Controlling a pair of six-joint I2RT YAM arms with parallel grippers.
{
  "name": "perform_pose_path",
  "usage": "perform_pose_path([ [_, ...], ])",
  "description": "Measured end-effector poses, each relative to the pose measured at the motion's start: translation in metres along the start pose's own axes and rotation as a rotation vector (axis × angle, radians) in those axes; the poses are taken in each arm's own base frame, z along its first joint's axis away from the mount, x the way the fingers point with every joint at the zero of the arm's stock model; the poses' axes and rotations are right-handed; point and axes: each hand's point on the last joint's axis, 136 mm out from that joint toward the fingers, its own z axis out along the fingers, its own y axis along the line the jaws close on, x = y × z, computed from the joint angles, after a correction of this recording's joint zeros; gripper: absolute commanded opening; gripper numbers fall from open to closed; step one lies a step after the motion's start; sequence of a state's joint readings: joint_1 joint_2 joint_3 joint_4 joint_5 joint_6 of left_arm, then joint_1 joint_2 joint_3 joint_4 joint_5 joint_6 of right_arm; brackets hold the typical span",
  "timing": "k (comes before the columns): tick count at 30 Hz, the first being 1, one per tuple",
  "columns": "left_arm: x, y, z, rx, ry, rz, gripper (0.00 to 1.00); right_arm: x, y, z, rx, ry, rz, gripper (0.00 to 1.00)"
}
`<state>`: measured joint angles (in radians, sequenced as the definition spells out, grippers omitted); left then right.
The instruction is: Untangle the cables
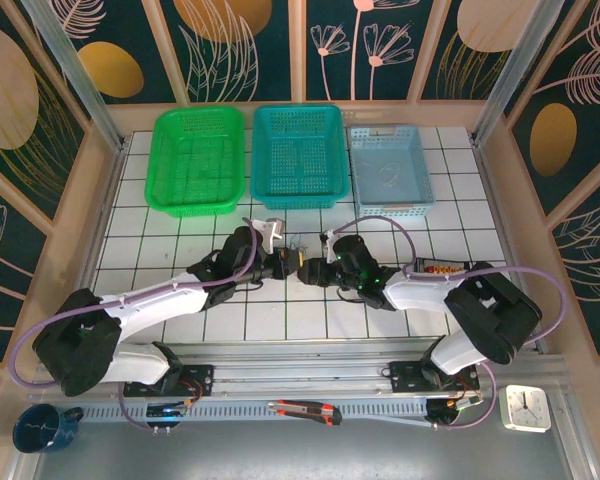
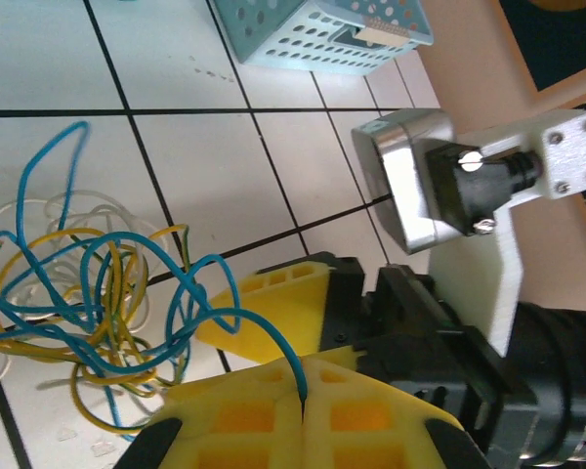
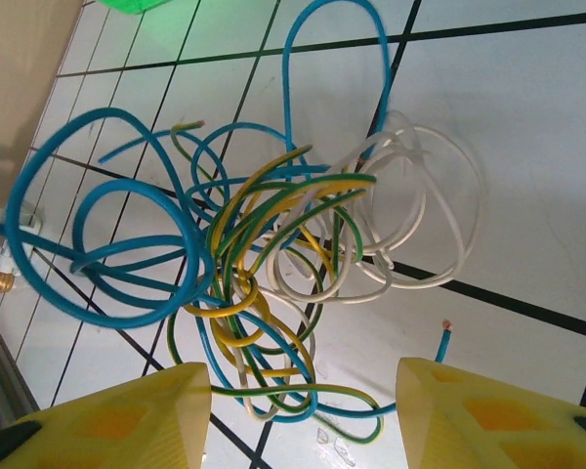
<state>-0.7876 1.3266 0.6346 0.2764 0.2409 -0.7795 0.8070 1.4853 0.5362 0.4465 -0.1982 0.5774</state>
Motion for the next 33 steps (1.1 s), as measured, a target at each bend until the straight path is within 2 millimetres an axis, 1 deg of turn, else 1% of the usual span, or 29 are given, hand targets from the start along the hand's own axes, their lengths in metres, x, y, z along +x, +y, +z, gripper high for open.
perform_pose_path([
  [7,-0.005,-0.013,0.0,0.061,-0.01,-0.063,0.0,-0.003,-0.005,0.009,0.009,-0.027,-0.003,0.52],
  [11,-0.014,-0.024,-0.002,0.113,-0.034,-0.12,0.0,-0.002,-0.011,0.014,0.029,-0.042,0.0,0.5],
  [15,-0.028,-0.033,-0.007,0.174,-0.073,-0.19,0.0,0.004,-0.024,0.019,0.064,-0.045,0.01,0.45],
  [19,-0.04,-0.037,-0.017,0.232,-0.115,-0.254,0.0,0.012,-0.035,0.021,0.092,-0.041,0.033,0.36],
  [21,-0.043,-0.037,-0.021,0.257,-0.132,-0.287,0.0,0.015,-0.038,0.022,0.098,-0.036,0.04,0.33],
  [25,-0.048,-0.039,-0.027,0.286,-0.148,-0.323,0.0,0.015,-0.039,0.024,0.097,-0.039,0.045,0.34],
  [30,-0.054,-0.044,-0.032,0.311,-0.161,-0.325,0.0,0.014,-0.037,0.023,0.091,-0.042,0.055,0.42],
  [33,-0.054,-0.045,-0.032,0.312,-0.162,-0.325,0.0,0.009,-0.032,0.018,0.08,-0.055,0.048,0.46],
])
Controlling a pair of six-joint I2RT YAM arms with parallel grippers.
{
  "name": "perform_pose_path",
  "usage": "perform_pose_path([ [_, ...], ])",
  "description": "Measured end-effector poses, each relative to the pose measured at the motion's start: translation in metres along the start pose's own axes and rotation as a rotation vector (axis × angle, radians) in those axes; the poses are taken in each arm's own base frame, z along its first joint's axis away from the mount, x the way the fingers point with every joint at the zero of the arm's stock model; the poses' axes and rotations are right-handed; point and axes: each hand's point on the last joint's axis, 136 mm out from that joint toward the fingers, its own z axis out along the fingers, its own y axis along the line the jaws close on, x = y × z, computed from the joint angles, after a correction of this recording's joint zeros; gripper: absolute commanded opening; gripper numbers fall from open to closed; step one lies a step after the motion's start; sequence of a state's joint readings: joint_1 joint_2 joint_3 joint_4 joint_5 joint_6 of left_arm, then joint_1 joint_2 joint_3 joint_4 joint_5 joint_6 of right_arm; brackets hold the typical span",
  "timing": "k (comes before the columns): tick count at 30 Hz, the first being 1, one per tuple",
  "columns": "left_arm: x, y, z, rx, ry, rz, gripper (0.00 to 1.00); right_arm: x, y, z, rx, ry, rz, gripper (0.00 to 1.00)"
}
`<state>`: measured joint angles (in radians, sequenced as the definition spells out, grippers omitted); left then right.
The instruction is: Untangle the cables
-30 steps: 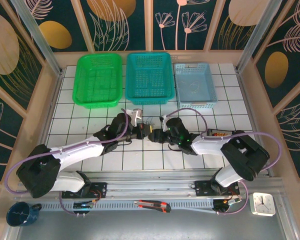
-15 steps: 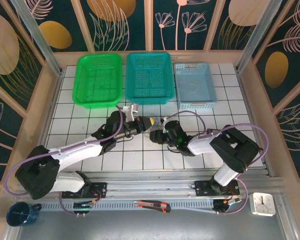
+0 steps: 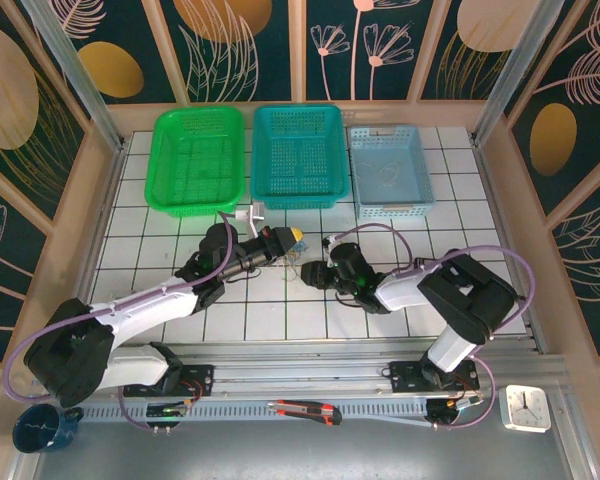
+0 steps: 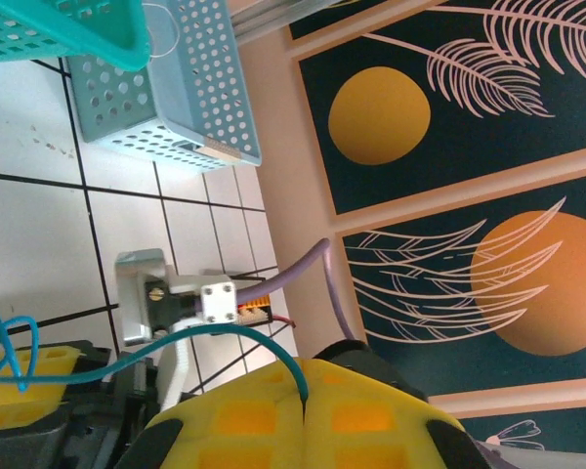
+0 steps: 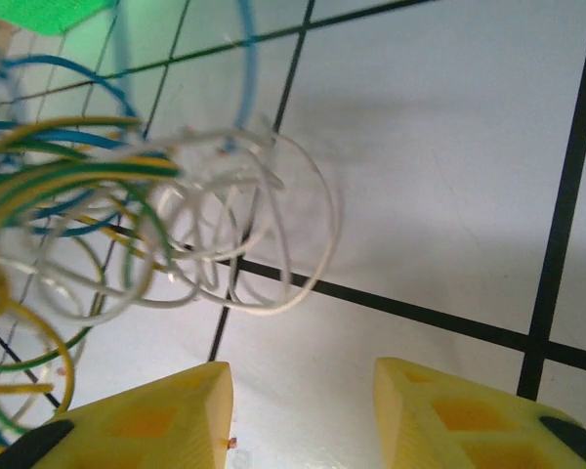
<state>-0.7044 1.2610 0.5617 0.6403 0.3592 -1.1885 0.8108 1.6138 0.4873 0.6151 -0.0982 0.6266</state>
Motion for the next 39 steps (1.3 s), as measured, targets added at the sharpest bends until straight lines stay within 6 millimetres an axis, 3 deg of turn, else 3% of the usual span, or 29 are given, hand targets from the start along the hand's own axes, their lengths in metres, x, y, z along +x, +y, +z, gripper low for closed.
perform_pose_path([
  [13,-0.002,0.003,0.001,-0.007,-0.004,-0.006,0.0,-0.038,0.036,-0.056,-0.071,-0.132,-0.095,0.56],
  [17,-0.001,0.007,0.004,-0.013,-0.001,-0.025,0.0,-0.049,0.045,-0.065,-0.084,-0.183,-0.134,0.56],
  [22,-0.002,0.008,0.006,-0.013,0.0,-0.044,0.0,-0.058,0.05,-0.062,-0.098,-0.23,-0.175,0.56],
  [31,-0.009,-0.008,0.008,0.038,-0.015,-0.067,0.0,-0.059,0.049,-0.036,-0.11,-0.254,-0.226,0.55],
  [39,-0.008,-0.008,0.009,0.039,-0.011,-0.093,0.0,-0.082,0.067,-0.022,-0.15,-0.313,-0.24,0.55],
])
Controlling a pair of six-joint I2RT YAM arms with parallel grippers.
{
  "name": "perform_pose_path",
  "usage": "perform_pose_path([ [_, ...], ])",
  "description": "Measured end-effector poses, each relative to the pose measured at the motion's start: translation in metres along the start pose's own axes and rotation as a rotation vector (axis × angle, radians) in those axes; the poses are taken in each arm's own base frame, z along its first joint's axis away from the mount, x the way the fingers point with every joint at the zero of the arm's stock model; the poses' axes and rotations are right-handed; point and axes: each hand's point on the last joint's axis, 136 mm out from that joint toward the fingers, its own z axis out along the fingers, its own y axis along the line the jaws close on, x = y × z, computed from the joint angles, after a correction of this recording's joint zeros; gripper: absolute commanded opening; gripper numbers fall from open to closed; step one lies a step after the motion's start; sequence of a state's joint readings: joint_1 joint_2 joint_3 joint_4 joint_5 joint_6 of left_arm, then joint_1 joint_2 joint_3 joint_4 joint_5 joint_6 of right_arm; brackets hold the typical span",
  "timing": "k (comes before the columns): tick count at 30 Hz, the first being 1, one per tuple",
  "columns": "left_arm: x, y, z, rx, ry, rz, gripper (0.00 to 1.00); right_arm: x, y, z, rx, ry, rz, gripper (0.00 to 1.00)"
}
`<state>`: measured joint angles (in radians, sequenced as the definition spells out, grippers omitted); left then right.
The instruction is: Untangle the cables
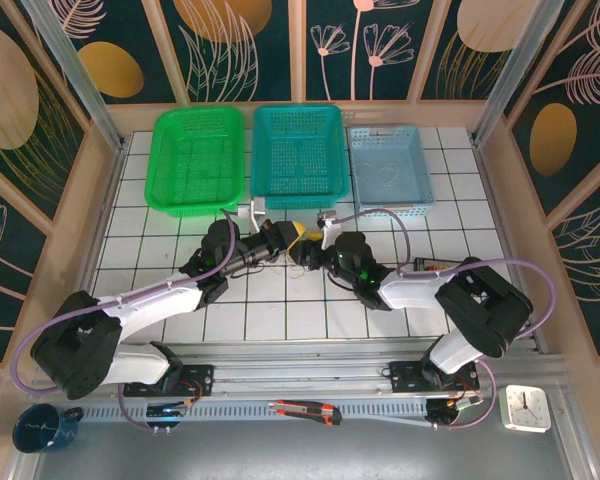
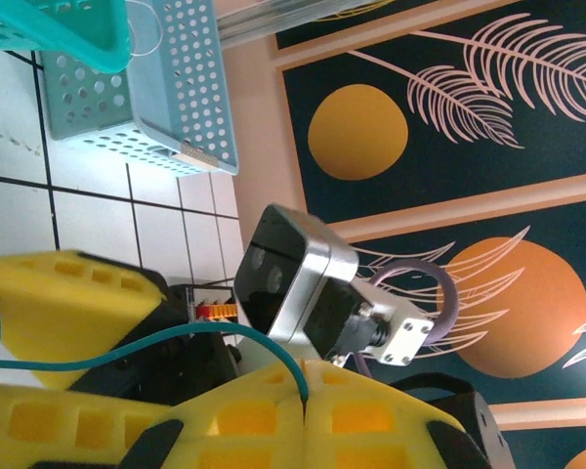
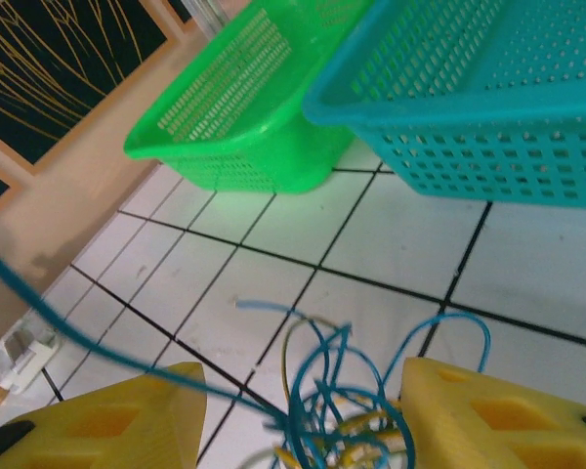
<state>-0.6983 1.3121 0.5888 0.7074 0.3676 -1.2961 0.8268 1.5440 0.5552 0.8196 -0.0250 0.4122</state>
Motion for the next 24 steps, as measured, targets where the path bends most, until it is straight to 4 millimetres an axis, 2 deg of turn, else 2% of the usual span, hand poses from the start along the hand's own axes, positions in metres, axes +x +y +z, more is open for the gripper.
perform_pose_path([
  [4,0.0,0.0,0.0,0.002,0.001,-0.01,0.0,0.0,-0.002,0.012,0.003,-0.009,0.001,0.51],
  [9,-0.001,-0.005,0.0,0.018,0.0,-0.02,0.0,0.018,-0.014,0.023,0.035,0.023,0.018,0.35],
  [12,-0.002,-0.015,0.002,0.042,0.005,-0.03,0.0,0.024,-0.022,0.025,0.063,0.026,0.04,0.25],
  [15,-0.008,-0.036,0.004,0.088,0.0,-0.023,0.0,0.03,-0.029,0.025,0.085,0.025,0.058,0.23],
  [24,-0.028,-0.122,0.006,0.259,-0.012,0.038,0.0,0.063,-0.056,0.014,0.156,0.048,0.134,0.24],
])
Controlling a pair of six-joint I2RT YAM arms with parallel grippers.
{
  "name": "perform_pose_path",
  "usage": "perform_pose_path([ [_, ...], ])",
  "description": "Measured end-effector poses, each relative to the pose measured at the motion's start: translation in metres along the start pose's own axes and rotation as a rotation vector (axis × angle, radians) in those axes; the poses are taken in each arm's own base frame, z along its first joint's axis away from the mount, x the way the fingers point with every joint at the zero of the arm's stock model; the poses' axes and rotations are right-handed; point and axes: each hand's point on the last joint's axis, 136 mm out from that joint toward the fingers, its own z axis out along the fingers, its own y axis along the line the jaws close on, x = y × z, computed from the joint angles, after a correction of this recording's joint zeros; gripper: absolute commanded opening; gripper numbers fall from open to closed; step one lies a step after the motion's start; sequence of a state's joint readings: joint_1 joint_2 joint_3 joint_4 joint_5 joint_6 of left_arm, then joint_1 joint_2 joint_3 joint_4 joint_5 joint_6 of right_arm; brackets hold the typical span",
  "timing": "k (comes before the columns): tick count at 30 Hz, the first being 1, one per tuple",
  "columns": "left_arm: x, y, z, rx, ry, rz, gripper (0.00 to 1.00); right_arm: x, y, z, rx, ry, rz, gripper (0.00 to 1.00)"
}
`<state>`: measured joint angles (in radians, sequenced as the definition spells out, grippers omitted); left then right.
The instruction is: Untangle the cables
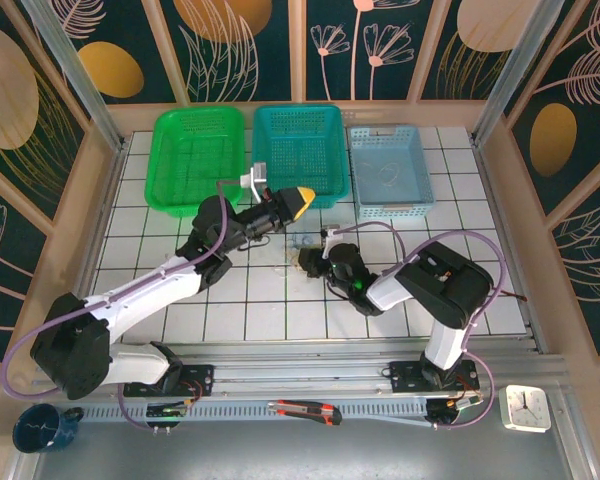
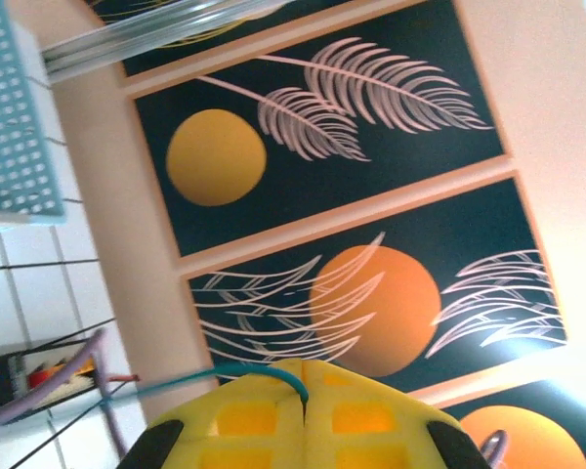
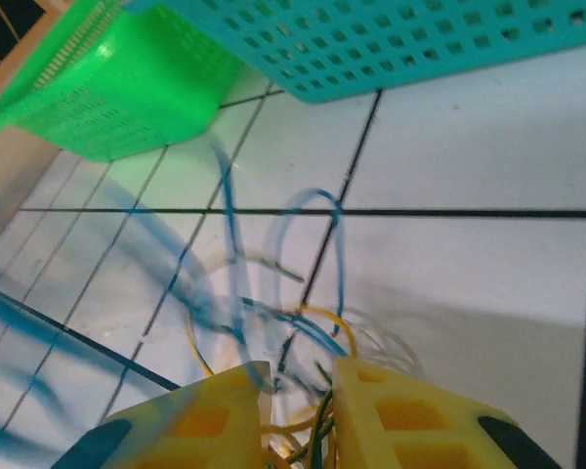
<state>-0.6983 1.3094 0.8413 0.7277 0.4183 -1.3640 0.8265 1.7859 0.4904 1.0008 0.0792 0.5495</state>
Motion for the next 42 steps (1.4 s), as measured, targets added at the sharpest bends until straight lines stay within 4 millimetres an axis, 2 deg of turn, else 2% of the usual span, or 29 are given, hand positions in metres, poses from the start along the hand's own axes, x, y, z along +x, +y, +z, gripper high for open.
perform_pose_path([
  [6,-0.01,-0.051,0.004,0.103,-0.008,0.046,0.0,0.019,-0.016,-0.002,0.038,0.038,0.035,0.24],
  [10,-0.015,-0.077,0.006,0.151,-0.008,0.069,0.0,0.021,-0.017,-0.002,0.037,0.035,0.056,0.24],
  [14,-0.018,-0.092,0.006,0.178,-0.011,0.083,0.0,0.022,-0.019,-0.004,0.037,0.034,0.06,0.25],
  [19,-0.017,-0.085,0.008,0.156,-0.007,0.084,0.0,0.021,-0.016,-0.01,0.027,0.038,0.06,0.38],
  [24,-0.014,-0.069,0.008,0.113,-0.003,0.092,0.0,0.002,0.002,-0.022,-0.025,0.013,0.048,0.47],
  [30,-0.012,-0.053,0.008,0.07,0.002,0.09,0.0,-0.019,0.017,-0.041,-0.055,-0.022,0.003,0.5],
  [42,-0.012,-0.044,0.012,0.052,0.003,0.085,0.0,-0.064,0.049,-0.079,-0.114,-0.11,-0.112,0.56],
])
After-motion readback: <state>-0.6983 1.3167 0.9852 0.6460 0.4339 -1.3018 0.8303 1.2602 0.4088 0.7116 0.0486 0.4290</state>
